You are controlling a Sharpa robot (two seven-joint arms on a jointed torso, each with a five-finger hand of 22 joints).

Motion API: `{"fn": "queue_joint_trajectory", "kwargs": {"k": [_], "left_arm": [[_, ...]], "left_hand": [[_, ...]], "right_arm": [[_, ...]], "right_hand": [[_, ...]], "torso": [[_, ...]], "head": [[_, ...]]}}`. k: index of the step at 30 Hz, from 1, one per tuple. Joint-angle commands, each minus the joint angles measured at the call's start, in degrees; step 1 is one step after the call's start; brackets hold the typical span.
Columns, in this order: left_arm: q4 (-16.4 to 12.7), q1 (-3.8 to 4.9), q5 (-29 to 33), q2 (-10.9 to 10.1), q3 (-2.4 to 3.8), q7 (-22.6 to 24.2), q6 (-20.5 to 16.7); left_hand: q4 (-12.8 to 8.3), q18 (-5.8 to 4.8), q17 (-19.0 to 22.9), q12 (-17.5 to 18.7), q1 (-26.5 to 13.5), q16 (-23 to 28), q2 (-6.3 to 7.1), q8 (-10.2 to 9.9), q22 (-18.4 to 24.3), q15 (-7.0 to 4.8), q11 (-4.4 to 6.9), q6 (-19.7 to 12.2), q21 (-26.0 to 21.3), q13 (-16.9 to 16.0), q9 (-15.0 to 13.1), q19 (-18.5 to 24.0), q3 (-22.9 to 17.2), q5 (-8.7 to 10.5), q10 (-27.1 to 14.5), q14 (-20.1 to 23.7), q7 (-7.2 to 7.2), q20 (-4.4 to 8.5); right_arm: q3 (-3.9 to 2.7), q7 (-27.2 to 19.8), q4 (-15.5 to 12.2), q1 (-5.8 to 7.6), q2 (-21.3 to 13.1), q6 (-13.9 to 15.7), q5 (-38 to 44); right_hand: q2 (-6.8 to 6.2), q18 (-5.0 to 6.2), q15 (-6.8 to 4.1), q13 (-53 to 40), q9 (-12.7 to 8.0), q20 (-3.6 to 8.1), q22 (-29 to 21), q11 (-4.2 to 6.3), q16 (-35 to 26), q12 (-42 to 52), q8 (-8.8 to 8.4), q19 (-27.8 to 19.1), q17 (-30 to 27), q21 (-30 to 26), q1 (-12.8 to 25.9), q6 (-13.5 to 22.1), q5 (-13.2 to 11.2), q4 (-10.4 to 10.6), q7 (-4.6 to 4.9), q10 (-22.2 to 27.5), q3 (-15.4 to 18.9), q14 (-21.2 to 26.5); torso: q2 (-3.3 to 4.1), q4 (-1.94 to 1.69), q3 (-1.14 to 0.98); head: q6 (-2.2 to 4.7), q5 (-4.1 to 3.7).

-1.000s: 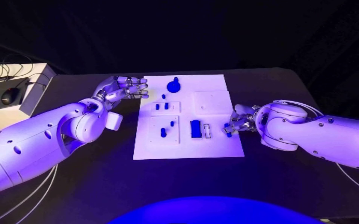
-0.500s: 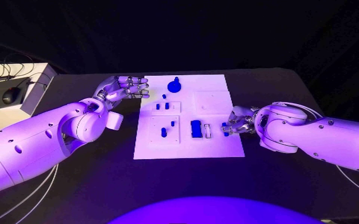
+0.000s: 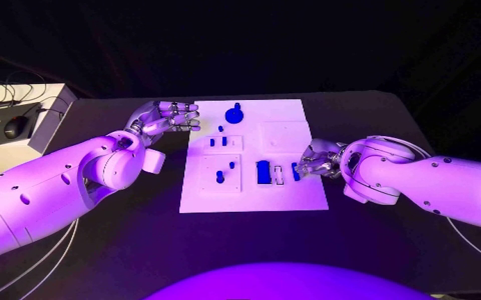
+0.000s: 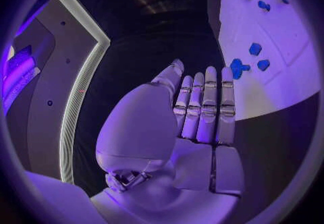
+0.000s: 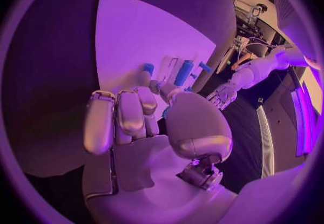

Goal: Assemble the parts on the task board

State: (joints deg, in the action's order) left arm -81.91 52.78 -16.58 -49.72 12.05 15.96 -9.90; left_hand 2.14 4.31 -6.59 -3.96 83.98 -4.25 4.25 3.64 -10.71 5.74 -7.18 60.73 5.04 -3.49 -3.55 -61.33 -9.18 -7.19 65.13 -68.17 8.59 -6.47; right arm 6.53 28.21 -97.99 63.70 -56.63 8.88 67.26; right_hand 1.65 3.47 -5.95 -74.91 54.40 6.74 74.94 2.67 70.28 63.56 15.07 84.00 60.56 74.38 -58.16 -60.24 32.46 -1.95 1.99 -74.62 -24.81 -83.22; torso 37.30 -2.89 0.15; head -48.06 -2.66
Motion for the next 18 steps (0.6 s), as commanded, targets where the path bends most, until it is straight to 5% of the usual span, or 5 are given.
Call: {"fn": "queue_joint_trajectory", "kwargs": {"k": [1,14,17,18], "left_arm": [[-0.2,-0.06,0.3,0.1,0.05,0.5,0.6],[-0.2,-0.05,0.3,0.0,0.05,0.4,0.7],[-0.2,-0.05,0.3,-0.1,0.05,0.4,0.6],[-0.2,-0.05,0.3,-0.1,0.05,0.4,0.6]], "left_hand": [[0.4,-0.37,-0.1,0.2,-0.1,-0.1,0.46,0.0,0.1,-0.04,-0.11,-0.2,0.0,0.1,0.0,0.0,-0.1,-0.19,-0.3,0.4,-0.06,-0.13],[0.4,-0.37,-0.1,0.2,-0.1,-0.1,0.46,0.0,0.1,-0.04,-0.11,-0.2,0.0,0.1,0.0,0.0,-0.1,-0.19,-0.3,0.4,-0.06,-0.13],[0.4,-0.37,-0.1,0.2,-0.1,-0.1,0.46,0.0,0.1,-0.04,-0.11,-0.2,0.0,0.1,0.0,0.0,-0.1,-0.19,-0.3,0.4,-0.06,-0.13],[0.4,-0.37,-0.1,0.2,-0.1,-0.1,0.46,0.0,0.1,-0.04,-0.11,-0.2,0.0,0.1,0.0,0.0,-0.1,-0.19,-0.3,0.4,-0.06,-0.13]], "right_arm": [[0.02,-0.9,-0.6,0.32,0.0,2.1,-3.9],[-0.06,0.5,-0.8,1.03,0.8,1.7,-3.4],[-0.06,1.0,-0.8,1.05,0.6,2.0,-2.6],[-0.06,1.4,-0.9,1.06,0.5,2.1,-2.0]], "right_hand": [[-0.11,-0.37,0.06,-0.5,0.1,0.16,8.4,-0.05,-0.2,-0.3,-0.05,4.9,0.1,-0.1,-0.3,-0.2,0.2,-7.3,-0.01,-0.1,-7.2,-0.1],[-0.31,-0.34,0.08,-0.4,-0.1,0.14,8.4,-0.06,-0.3,-0.3,-0.2,4.9,-0.1,-0.4,-0.5,-0.2,-0.1,-7.2,-0.03,-0.1,-6.2,0.0],[-0.6,-0.37,0.06,-0.4,-0.1,0.17,8.4,0.07,-0.4,-0.1,-0.21,4.9,-0.1,-0.3,-0.8,-0.2,0.1,-7.3,-0.31,-0.4,-3.4,-0.1],[-1.31,-0.38,0.06,-0.4,-0.3,0.19,8.4,0.22,-0.3,0.0,-0.38,4.9,-0.1,-0.3,-0.6,-0.3,-0.4,-6.6,-0.85,-0.5,1.0,-0.1]], "torso": [[-0.01,0.0,0.02],[-0.02,0.01,0.08],[0.03,0.03,0.01],[0.01,0.05,-0.01]], "head": [[-0.03,0.03],[-0.09,0.09],[-0.09,0.13],[-0.1,0.15]]}}
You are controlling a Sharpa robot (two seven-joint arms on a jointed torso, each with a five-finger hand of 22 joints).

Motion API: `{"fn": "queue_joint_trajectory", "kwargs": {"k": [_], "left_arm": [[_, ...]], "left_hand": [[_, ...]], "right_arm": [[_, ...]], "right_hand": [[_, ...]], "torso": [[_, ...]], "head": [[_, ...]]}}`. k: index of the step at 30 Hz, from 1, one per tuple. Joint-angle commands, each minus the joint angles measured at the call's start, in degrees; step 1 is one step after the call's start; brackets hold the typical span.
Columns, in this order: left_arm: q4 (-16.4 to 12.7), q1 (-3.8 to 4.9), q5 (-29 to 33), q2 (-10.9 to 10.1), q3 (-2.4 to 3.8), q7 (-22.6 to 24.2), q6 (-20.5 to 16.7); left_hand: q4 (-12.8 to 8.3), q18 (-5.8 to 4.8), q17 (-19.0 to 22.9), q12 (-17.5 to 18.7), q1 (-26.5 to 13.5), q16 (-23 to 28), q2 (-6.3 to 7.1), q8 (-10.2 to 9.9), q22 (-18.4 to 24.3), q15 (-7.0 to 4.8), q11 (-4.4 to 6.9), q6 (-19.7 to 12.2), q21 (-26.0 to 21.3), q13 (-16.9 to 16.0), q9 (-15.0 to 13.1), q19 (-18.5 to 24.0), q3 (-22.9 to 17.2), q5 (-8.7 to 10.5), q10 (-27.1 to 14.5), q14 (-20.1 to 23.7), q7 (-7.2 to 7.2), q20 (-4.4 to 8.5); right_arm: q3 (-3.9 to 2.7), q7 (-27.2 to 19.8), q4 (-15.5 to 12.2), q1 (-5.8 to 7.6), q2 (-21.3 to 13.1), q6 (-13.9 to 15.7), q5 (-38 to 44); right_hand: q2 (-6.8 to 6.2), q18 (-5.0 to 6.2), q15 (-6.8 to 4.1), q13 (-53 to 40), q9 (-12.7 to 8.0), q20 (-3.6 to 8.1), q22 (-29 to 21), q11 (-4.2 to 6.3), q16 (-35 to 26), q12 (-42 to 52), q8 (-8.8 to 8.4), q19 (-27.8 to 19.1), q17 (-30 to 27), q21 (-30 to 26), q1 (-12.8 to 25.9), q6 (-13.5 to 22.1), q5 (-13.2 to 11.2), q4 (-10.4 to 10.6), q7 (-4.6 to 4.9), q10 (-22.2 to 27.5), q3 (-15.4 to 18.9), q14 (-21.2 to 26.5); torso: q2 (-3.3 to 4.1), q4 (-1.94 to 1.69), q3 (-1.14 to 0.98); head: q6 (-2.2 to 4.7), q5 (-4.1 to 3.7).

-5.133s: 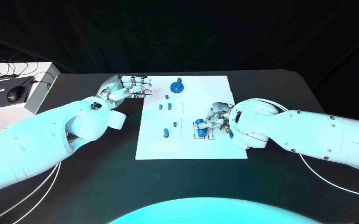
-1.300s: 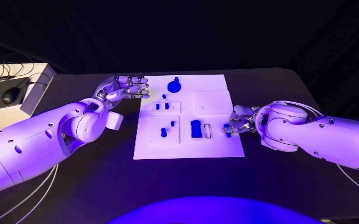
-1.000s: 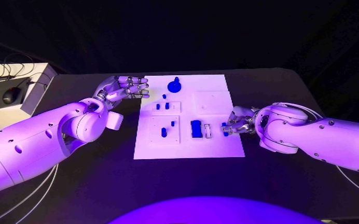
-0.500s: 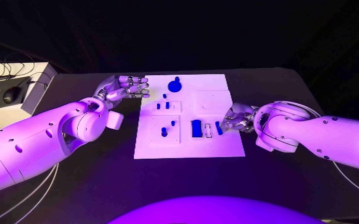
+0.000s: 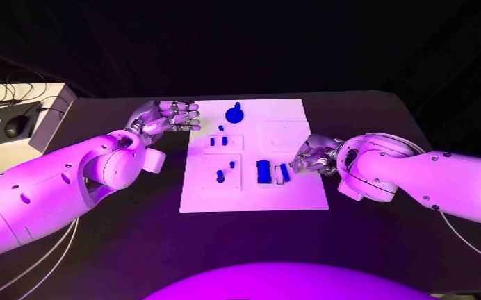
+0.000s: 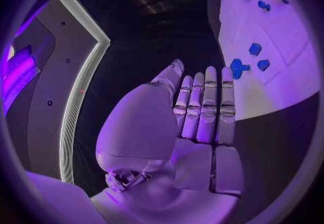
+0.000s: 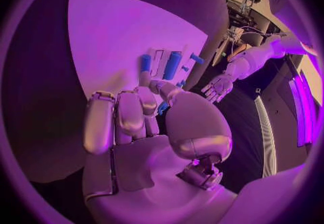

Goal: Assemble the parts on the task board

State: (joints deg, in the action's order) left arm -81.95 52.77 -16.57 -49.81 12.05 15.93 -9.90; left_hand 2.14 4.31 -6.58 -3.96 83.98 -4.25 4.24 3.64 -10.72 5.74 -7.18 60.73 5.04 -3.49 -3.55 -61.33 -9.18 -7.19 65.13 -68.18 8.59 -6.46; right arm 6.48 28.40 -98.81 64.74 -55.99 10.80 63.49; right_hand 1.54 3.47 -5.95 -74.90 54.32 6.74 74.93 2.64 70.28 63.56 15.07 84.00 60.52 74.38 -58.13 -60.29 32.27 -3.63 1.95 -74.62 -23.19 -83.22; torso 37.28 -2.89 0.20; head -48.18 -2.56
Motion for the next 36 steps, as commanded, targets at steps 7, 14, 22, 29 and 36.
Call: {"fn": "queue_joint_trajectory", "kwargs": {"k": [7,14,22,29,36], "left_arm": [[-0.2,-0.05,0.3,0.0,0.05,0.4,0.7],[-0.2,-0.05,0.3,0.0,0.05,0.3,0.7],[-0.2,-0.05,0.3,-0.1,0.05,0.3,0.8],[-0.2,-0.05,0.3,-0.2,0.05,0.2,0.8],[-0.2,-0.05,0.3,-0.2,0.05,0.0,0.9]], "left_hand": [[0.4,-0.37,-0.1,0.2,-0.1,-0.1,0.46,0.0,0.1,-0.04,-0.11,-0.2,0.0,0.1,0.0,0.0,-0.1,-0.19,-0.3,0.4,-0.06,-0.13],[0.4,-0.37,-0.1,0.2,-0.1,-0.1,0.46,0.0,0.1,-0.04,-0.11,-0.2,0.0,0.1,0.0,0.0,-0.1,-0.19,-0.3,0.4,-0.06,-0.13],[0.4,-0.36,-0.1,0.2,-0.2,-0.1,0.46,0.0,0.1,-0.04,-0.1,-0.2,0.0,0.1,0.0,0.0,-0.1,-0.18,-0.3,0.4,-0.06,-0.15],[0.6,-0.36,-0.1,0.2,-0.3,-0.1,0.41,0.0,0.2,-0.03,-0.11,-0.2,0.0,0.1,0.0,0.0,0.0,-0.19,-0.3,0.4,-0.08,-0.17],[0.8,-0.37,-0.1,0.2,-0.5,-0.1,0.37,0.0,0.2,-0.01,-0.11,-0.2,0.0,0.1,0.0,0.0,0.0,-0.19,-0.3,0.4,-0.07,-0.19]], "right_arm": [[0.0,4.0,-0.5,0.01,0.3,0.3,7.3],[0.08,6.7,-0.4,-0.32,1.3,0.3,11.1],[0.15,8.0,0.9,-1.2,3.5,0.9,12.0],[0.17,8.7,2.0,-1.52,4.5,1.2,12.0],[0.18,8.6,2.2,-2.01,5.3,1.3,11.6]], "right_hand": [[-2.29,-0.22,0.6,-0.1,-9.1,-0.27,8.3,-0.72,-0.3,-0.6,-6.86,4.8,-0.1,-0.6,-5.1,-2.5,-10.7,-2.2,0.37,0.4,15.4,-0.1],[-6.37,0.35,1.74,1.3,-18.6,-1.62,8.3,-2.16,-0.3,-1.4,-11.15,4.8,-0.1,-1.0,-8.4,-2.8,-16.2,2.9,2.44,1.7,19.6,0.1],[-8.93,0.49,1.86,2.5,-20.0,-1.8,8.4,-2.31,-0.3,-1.2,-10.84,4.8,-0.1,-1.1,-9.5,-2.9,-16.4,7.9,2.57,2.4,19.7,0.1],[-7.98,0.48,1.68,2.7,-19.5,-1.66,8.5,-2.04,-0.3,-1.0,-10.42,4.8,-0.1,-1.2,-8.5,-3.4,-14.5,8.8,2.19,2.2,20.1,0.1],[-5.96,0.36,1.49,2.6,-18.8,-1.43,8.5,-1.83,-0.3,-0.6,-10.22,4.8,-0.1,-1.1,-7.7,-3.6,-11.4,7.9,1.91,2.0,21.2,0.0]], "torso": [[0.02,0.03,-0.08],[0.03,0.04,-0.04],[0.07,-0.12,-0.07],[0.06,0.01,0.0],[0.05,-0.01,-0.1]], "head": [[0.06,0.03],[0.06,-0.08],[-0.05,-0.16],[-0.09,-0.01],[-0.16,0.07]]}}
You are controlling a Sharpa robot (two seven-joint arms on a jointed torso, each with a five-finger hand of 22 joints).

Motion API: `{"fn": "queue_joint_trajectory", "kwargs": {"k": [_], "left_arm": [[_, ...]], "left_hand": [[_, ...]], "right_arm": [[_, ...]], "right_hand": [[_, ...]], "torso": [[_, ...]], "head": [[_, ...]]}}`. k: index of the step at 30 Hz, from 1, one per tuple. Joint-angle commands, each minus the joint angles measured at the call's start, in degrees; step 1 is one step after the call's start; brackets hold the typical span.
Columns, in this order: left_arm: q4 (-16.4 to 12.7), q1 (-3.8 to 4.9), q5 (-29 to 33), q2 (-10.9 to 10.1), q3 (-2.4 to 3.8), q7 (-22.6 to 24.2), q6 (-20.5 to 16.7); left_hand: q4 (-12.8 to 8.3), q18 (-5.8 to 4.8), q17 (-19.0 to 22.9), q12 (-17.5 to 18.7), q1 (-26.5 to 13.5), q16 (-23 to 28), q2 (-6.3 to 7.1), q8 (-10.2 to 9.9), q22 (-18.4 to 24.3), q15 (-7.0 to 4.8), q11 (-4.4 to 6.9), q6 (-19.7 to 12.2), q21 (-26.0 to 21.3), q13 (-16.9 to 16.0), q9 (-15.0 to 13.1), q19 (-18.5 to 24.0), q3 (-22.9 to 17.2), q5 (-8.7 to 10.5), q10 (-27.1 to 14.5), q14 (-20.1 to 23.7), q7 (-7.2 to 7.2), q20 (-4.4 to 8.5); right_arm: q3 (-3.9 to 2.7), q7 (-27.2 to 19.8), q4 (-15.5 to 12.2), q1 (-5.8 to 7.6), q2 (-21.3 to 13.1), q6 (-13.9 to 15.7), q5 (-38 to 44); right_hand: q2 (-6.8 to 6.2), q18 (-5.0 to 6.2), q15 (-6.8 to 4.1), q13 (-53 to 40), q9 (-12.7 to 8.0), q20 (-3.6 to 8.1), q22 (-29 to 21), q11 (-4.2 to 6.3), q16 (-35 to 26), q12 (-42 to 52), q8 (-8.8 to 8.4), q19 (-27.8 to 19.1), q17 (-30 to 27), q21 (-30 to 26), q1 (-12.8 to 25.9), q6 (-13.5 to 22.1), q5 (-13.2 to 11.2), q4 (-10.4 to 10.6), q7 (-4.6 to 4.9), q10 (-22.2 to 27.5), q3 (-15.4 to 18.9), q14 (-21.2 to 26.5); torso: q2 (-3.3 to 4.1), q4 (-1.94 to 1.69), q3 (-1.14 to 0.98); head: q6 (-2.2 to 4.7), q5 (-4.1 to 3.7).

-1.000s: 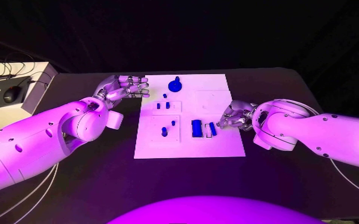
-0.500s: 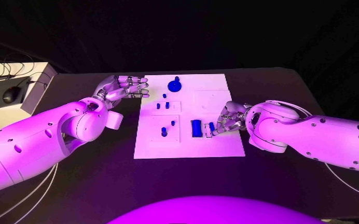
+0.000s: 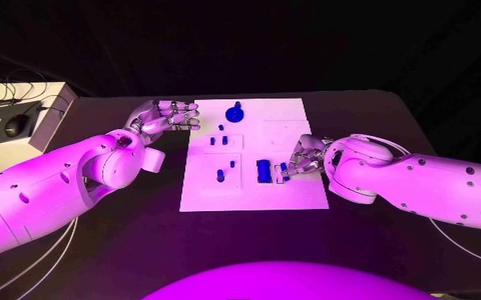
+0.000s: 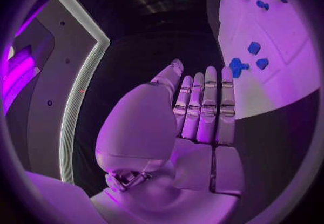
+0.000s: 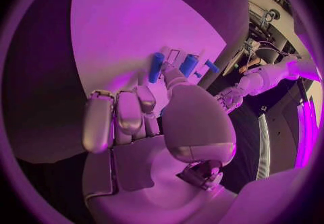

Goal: Assemble the parts on the task board

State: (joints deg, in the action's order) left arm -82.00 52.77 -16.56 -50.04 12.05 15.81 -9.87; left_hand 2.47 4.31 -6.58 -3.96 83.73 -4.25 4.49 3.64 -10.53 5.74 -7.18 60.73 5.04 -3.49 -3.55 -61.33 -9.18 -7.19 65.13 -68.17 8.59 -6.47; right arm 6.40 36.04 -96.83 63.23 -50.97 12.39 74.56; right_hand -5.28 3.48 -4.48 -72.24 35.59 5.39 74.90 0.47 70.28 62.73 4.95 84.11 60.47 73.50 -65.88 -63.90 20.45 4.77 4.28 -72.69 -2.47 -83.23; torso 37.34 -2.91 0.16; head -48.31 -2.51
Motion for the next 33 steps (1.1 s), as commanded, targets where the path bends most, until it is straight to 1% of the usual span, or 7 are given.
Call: {"fn": "queue_joint_trajectory", "kwargs": {"k": [1,8,14,19,22,26,33], "left_arm": [[-0.2,-0.04,0.3,0.0,0.05,0.1,0.9],[-0.2,-0.04,0.4,-0.1,0.05,0.0,0.9],[-0.3,-0.04,0.4,-0.1,0.05,0.0,1.0],[-0.2,-0.04,0.4,-0.2,0.05,-0.1,0.9],[-0.2,-0.04,0.4,-0.2,0.05,-0.1,1.0],[-0.2,-0.04,0.4,-0.2,0.05,-0.2,1.0],[-0.2,-0.04,0.4,-0.2,0.05,-0.3,1.0]], "left_hand": [[0.4,-0.37,-0.1,0.2,-0.3,-0.1,0.12,0.0,0.1,-0.01,-0.11,-0.2,0.0,0.1,0.0,0.0,0.0,-0.19,-0.3,0.4,-0.07,-0.19],[0.7,-0.36,-0.1,0.2,-0.4,0.0,0.0,0.0,0.1,0.01,-0.12,-0.2,0.0,0.1,0.0,0.0,0.1,-0.22,-0.4,0.4,-0.11,-0.22],[0.7,-0.36,-0.1,0.2,-0.4,0.0,0.0,0.0,0.1,0.01,-0.12,-0.2,0.0,0.1,0.0,0.0,0.1,-0.22,-0.4,0.4,-0.11,-0.22],[0.8,-0.34,-0.1,0.2,-0.2,-0.1,-0.01,0.0,0.2,0.0,-0.12,-0.2,0.0,0.1,0.0,0.0,0.0,-0.22,-0.4,0.5,-0.1,-0.23],[0.8,-0.34,-0.1,0.2,-0.2,-0.1,-0.01,0.0,0.2,0.0,-0.12,-0.2,0.0,0.1,0.0,0.0,0.0,-0.22,-0.4,0.5,-0.1,-0.23],[0.9,-0.34,-0.1,0.2,-0.3,-0.1,-0.01,0.0,0.2,0.02,-0.14,-0.2,0.0,0.1,0.0,0.0,-0.1,-0.21,-0.4,0.5,-0.06,-0.24],[0.9,-0.34,-0.1,0.2,-0.3,-0.1,-0.01,0.0,0.2,0.02,-0.14,-0.2,0.0,0.1,0.0,0.0,-0.1,-0.21,-0.4,0.5,-0.06,-0.24]], "right_arm": [[0.26,1.0,0.2,-0.52,0.3,-0.3,0.5],[0.27,1.1,0.6,-0.61,0.6,-0.8,1.1],[0.28,1.1,0.9,-0.65,0.8,-1.7,2.2],[0.29,1.1,0.8,-0.67,0.5,-2.5,2.7],[0.3,1.0,0.7,-0.69,0.2,-3.0,2.8],[0.3,0.9,0.4,-0.76,-0.3,-3.3,2.9],[0.3,0.7,0.0,-0.83,-1.0,-3.8,2.9]], "right_hand": [[1.22,0.33,0.01,0.0,0.0,-0.03,8.5,0.39,-0.3,0.3,-0.09,4.7,-0.1,-0.2,0.1,0.0,0.7,-0.9,-0.43,0.0,0.8,0.0],[3.47,0.28,-0.18,0.0,0.2,0.12,8.5,0.59,-0.3,0.4,0.02,4.7,-0.1,-0.3,-0.6,-0.2,2.9,-3.3,-0.71,-0.1,1.3,0.0],[4.98,0.18,-0.34,-0.1,-0.2,0.31,8.5,0.8,-0.4,0.4,-0.14,4.7,-0.1,-0.3,-2.6,-0.4,4.2,-7.6,-0.94,0.0,0.3,0.0],[5.19,0.12,-0.36,-0.1,-0.6,0.37,8.5,0.82,-0.4,0.4,-0.27,4.7,0.0,-0.3,-3.8,-0.7,3.7,-9.8,-0.98,0.1,0.0,0.1],[4.79,0.08,-0.29,-0.2,-0.8,0.34,8.6,0.74,-0.4,0.4,-0.35,4.7,0.1,-0.1,-4.1,-0.8,2.2,-10.3,-0.85,0.1,0.3,0.1],[4.51,0.09,-0.19,-0.1,-1.0,0.27,8.6,0.62,-0.3,0.3,-0.44,4.7,0.2,-0.2,-4.0,-0.7,-0.4,-10.0,-0.69,0.2,0.8,0.1],[3.46,0.11,-0.1,-0.1,-1.1,0.15,8.7,0.53,-0.3,0.3,-0.36,4.7,0.5,-0.1,-4.3,-0.7,-1.1,-8.6,-0.61,0.3,0.9,0.0]], "torso": [[-0.01,0.0,-0.05],[0.03,0.03,-0.03],[0.04,0.0,-0.05],[-0.03,0.03,-0.04],[-0.01,0.06,-0.04],[-0.01,0.04,-0.05],[-0.02,0.06,-0.06]], "head": [[-0.03,0.0],[-0.08,0.02],[-0.18,0.03],[-0.21,-0.01],[-0.19,0.04],[-0.19,0.07],[-0.16,0.01]]}}
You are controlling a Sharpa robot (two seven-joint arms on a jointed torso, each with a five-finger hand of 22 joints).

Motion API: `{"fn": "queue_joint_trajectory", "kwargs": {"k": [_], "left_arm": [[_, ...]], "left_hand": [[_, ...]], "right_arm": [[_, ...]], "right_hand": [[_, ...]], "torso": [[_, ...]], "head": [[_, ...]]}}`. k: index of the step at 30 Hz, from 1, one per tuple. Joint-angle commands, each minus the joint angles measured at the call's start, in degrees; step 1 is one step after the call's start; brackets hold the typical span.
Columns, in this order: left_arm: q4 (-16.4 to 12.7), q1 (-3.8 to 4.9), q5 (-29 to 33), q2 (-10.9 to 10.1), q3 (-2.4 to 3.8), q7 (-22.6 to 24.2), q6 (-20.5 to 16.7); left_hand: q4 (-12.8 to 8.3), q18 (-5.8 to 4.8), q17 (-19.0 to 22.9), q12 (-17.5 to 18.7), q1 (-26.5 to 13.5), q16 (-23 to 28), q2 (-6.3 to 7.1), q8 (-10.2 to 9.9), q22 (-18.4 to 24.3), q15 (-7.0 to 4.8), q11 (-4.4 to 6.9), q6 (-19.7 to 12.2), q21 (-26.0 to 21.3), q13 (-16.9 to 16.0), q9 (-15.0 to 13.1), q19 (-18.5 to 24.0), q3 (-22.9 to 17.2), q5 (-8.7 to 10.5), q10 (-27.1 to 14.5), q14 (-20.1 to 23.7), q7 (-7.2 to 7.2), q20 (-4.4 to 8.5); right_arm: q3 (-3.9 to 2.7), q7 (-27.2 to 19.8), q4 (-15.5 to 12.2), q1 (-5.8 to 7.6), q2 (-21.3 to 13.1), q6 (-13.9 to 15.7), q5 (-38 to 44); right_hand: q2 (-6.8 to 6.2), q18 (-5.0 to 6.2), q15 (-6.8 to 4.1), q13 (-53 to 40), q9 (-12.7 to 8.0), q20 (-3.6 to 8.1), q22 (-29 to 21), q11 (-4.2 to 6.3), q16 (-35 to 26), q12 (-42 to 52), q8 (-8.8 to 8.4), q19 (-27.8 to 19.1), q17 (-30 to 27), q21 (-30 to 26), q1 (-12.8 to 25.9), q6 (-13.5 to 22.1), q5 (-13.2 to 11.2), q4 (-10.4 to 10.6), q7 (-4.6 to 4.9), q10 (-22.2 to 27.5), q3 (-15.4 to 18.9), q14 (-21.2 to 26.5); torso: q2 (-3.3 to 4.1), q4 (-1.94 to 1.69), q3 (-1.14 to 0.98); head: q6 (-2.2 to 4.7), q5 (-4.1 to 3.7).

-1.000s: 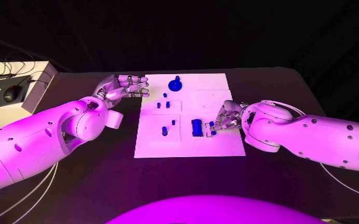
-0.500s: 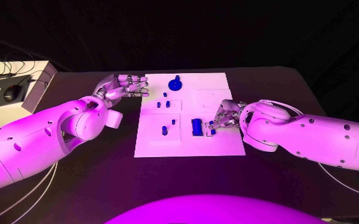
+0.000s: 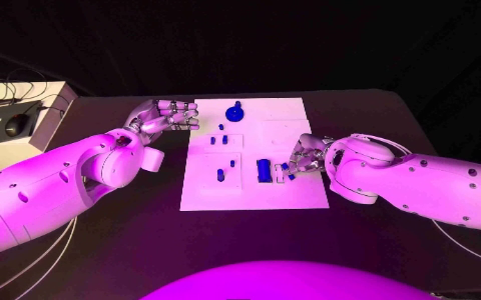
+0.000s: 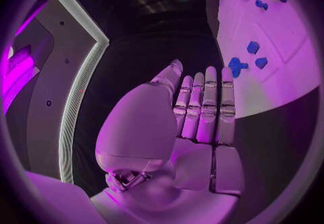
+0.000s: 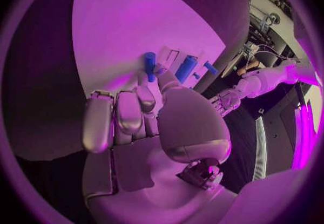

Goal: Assemble the parts on the task board

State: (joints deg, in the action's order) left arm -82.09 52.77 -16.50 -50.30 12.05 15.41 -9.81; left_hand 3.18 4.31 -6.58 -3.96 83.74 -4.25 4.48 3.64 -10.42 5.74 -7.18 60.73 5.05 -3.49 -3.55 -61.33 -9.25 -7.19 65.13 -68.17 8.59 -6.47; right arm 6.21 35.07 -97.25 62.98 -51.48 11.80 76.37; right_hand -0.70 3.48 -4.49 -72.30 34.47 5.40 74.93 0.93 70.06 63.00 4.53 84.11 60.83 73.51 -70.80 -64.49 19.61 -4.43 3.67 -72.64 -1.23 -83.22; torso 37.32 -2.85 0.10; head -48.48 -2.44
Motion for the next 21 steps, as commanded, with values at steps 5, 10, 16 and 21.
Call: {"fn": "queue_joint_trajectory", "kwargs": {"k": [5,10,16,21], "left_arm": [[-0.1,-0.04,0.3,0.0,0.05,0.1,0.9],[-0.1,-0.04,0.3,0.0,0.05,0.1,1.0],[-0.1,-0.04,0.3,0.0,0.05,0.0,1.0],[-0.1,-0.04,0.3,0.0,0.05,0.0,1.0]], "left_hand": [[0.2,-0.34,-0.1,0.2,-0.3,-0.1,0.0,0.0,0.1,0.03,-0.14,-0.2,0.0,0.1,0.0,0.0,0.0,-0.21,-0.4,0.5,-0.06,-0.24],[0.4,-0.33,-0.1,0.2,-0.2,-0.1,0.04,0.0,0.2,0.03,-0.15,-0.2,-0.1,0.1,0.0,-0.1,0.0,-0.21,-0.5,0.5,-0.05,-0.26],[0.4,-0.33,-0.1,0.2,-0.2,-0.1,0.04,0.0,0.2,0.03,-0.15,-0.2,-0.1,0.1,0.0,-0.1,0.0,-0.21,-0.5,0.5,-0.05,-0.26],[0.5,-0.32,-0.1,0.2,-0.3,-0.1,0.04,0.0,0.3,0.04,-0.16,-0.3,-0.1,0.1,0.0,-0.1,0.0,-0.2,-0.5,0.5,-0.06,-0.28]], "right_arm": [[0.48,1.5,0.1,-0.64,-1.0,-3.5,1.0],[0.48,1.6,0.3,-0.68,-1.2,-3.5,1.1],[0.48,2.0,0.6,-0.69,-1.3,-4.6,4.1],[0.48,2.2,0.7,-0.69,-0.9,-6.4,8.2]], "right_hand": [[-1.96,0.12,-0.05,0.1,0.2,0.09,8.7,0.01,-0.1,0.1,0.14,4.7,0.2,-0.1,0.4,0.0,-0.8,1.8,0.04,0.2,-0.6,0.0],[-2.13,0.11,-0.05,0.1,0.2,0.08,8.8,0.0,-0.2,0.1,0.17,4.7,0.3,-0.1,0.2,0.0,-1.3,2.3,0.04,0.2,-0.8,0.0],[-2.23,0.14,-0.03,0.2,0.3,0.08,8.8,-0.01,-0.2,-0.1,0.14,4.7,0.3,-0.2,0.6,0.1,-1.3,2.7,0.06,0.4,-0.7,0.0],[-3.56,0.23,0.21,0.5,-0.7,-0.15,8.8,-0.3,-0.3,-0.6,-0.42,4.7,0.4,-0.3,1.9,0.6,-0.9,4.9,0.47,0.8,-1.1,0.0]], "torso": [[0.04,0.01,0.01],[0.02,-0.02,0.0],[0.02,-0.03,0.03],[0.0,0.01,0.05]], "head": [[-0.04,-0.12],[-0.05,-0.17],[-0.1,-0.27],[-0.13,-0.3]]}}
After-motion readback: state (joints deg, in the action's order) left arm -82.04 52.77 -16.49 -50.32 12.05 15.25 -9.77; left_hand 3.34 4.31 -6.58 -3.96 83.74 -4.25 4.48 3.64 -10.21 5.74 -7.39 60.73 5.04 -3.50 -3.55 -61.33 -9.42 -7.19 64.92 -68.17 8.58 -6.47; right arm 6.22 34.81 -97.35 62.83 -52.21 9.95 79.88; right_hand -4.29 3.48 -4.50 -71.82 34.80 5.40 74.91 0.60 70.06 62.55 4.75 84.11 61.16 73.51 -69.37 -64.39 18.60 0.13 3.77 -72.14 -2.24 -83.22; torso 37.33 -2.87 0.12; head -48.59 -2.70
